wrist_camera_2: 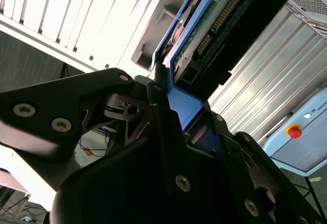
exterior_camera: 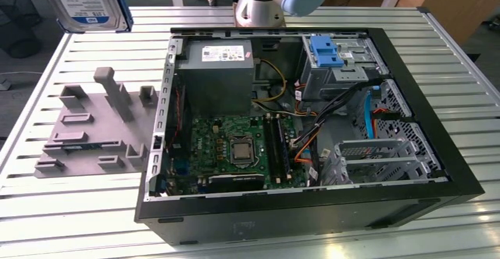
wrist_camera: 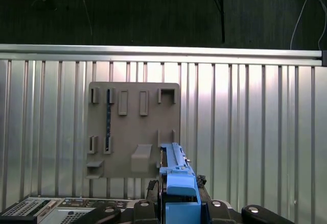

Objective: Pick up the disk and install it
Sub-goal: 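Pick up the disk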

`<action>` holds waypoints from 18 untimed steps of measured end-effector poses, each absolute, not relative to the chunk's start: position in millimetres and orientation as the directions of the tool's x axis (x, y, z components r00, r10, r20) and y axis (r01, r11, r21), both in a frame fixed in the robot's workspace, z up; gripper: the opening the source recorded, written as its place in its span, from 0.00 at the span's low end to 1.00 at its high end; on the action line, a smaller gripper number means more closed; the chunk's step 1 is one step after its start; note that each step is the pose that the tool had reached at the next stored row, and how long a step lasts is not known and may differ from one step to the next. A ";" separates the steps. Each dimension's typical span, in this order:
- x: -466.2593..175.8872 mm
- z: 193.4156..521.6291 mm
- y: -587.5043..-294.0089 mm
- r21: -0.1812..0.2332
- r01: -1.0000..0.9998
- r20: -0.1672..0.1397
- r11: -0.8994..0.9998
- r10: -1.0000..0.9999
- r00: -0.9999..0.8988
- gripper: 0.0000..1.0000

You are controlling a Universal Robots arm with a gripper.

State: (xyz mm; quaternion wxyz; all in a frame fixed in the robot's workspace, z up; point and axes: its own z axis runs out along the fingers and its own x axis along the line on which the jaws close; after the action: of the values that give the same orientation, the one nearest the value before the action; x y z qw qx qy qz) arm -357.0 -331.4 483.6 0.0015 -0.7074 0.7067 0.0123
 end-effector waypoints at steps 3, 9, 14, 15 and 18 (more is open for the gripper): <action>-354.0 483.6 -331.4 0.015 -1.000 -0.020 -0.001 -1.000 0.001 0.36; -341.0 483.5 -331.4 0.015 -1.000 -0.020 -0.001 -1.000 0.001 0.36; -336.5 483.5 -331.4 0.015 -1.000 -0.020 -0.001 -1.000 0.001 0.36; -335.5 483.6 -331.4 0.015 -1.000 -0.020 -0.001 -1.000 0.001 0.36; -332.6 483.6 -331.4 0.015 -1.000 -0.020 -0.001 -1.000 0.001 0.36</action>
State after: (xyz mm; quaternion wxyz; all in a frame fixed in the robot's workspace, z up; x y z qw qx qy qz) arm -332.6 -331.4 483.6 0.0016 -0.7074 0.7067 0.0122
